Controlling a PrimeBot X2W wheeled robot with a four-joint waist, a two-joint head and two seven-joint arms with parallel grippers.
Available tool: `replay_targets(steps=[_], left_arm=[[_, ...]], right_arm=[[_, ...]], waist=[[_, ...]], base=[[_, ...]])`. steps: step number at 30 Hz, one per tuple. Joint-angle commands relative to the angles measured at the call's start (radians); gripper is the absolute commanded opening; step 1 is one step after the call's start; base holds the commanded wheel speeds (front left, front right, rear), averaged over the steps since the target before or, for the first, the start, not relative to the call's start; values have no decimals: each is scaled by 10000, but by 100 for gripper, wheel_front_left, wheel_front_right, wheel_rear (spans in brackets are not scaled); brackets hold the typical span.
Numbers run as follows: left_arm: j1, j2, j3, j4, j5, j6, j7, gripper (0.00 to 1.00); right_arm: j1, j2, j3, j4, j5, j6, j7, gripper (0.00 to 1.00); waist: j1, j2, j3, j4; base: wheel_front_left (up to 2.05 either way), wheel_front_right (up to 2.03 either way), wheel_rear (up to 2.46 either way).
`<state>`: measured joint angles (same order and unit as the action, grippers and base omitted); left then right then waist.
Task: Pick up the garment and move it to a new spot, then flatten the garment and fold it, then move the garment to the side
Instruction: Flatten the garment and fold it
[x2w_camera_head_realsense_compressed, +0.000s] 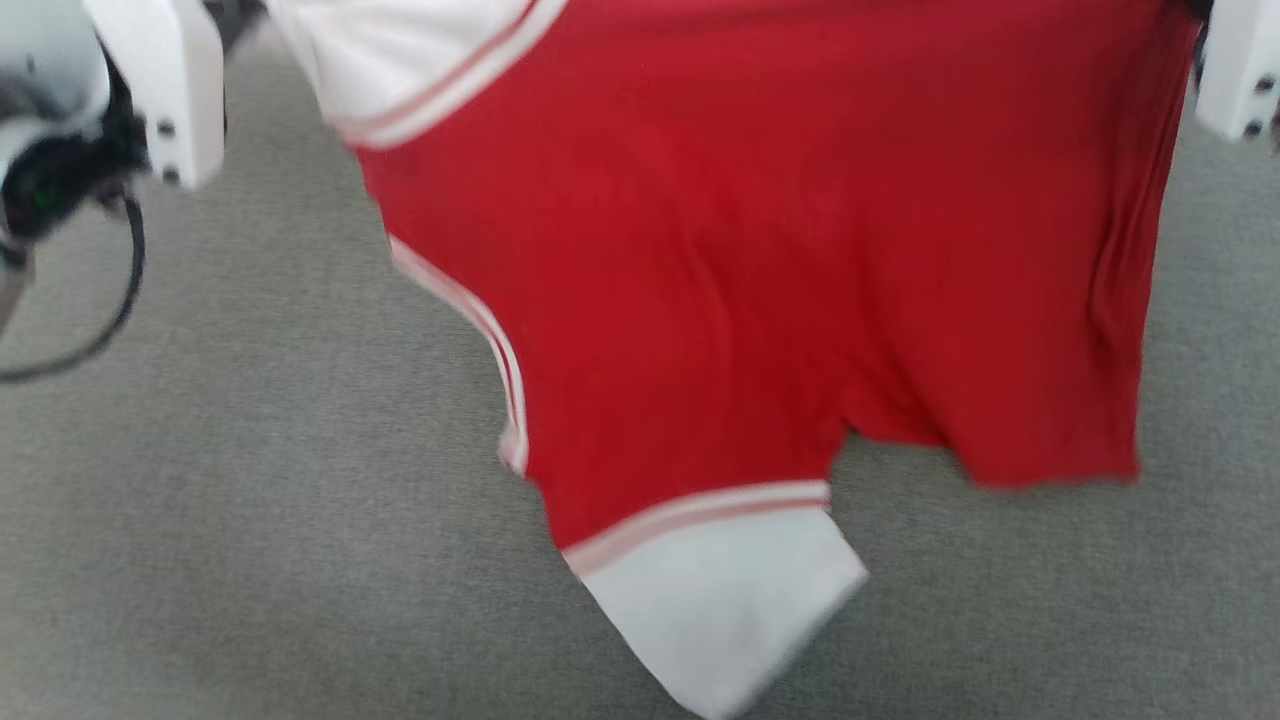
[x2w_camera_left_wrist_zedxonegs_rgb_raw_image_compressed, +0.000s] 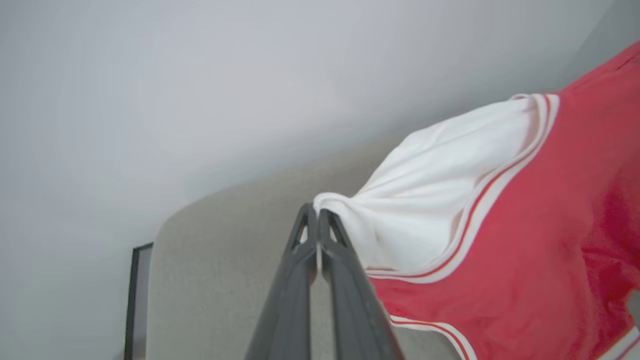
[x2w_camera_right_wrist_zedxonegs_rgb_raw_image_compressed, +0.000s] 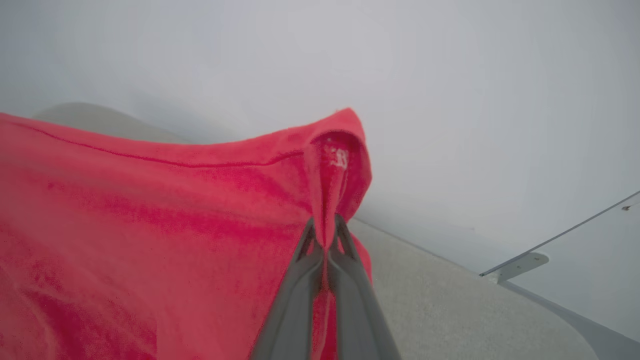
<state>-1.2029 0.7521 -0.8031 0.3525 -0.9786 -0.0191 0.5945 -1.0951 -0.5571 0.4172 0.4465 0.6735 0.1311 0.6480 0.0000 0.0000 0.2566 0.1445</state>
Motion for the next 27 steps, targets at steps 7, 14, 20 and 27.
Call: replay_targets(steps=[7,14,20,27], left_arm=[[-2408,-1162,225,2198,1759,-112,-2603,0],[-4263,-1951,477,3907,3218,-46,-6734,0],[-4091,-2429,211,4724,3054,-910,-7983,0],[-2243,-2137,-1153,4026,1492,-1098,-6459,0]], right_arm=[[-1532,1022,-1169,1649,-1888,-6,-2308,0],[-2777,1893,-1995,3310,-4116,-6,-5781,0],[-2670,2314,-1885,4290,-4929,-5,-6965,0],[-1084,2032,-357,4295,-3427,-6,-5789,0]], waist=[[0,0,585,-390],[0,0,934,-483],[0,0,863,-292],[0,0,675,-33]], base=[[0,0,0],[0,0,0],[0,0,0],[0,0,0]])
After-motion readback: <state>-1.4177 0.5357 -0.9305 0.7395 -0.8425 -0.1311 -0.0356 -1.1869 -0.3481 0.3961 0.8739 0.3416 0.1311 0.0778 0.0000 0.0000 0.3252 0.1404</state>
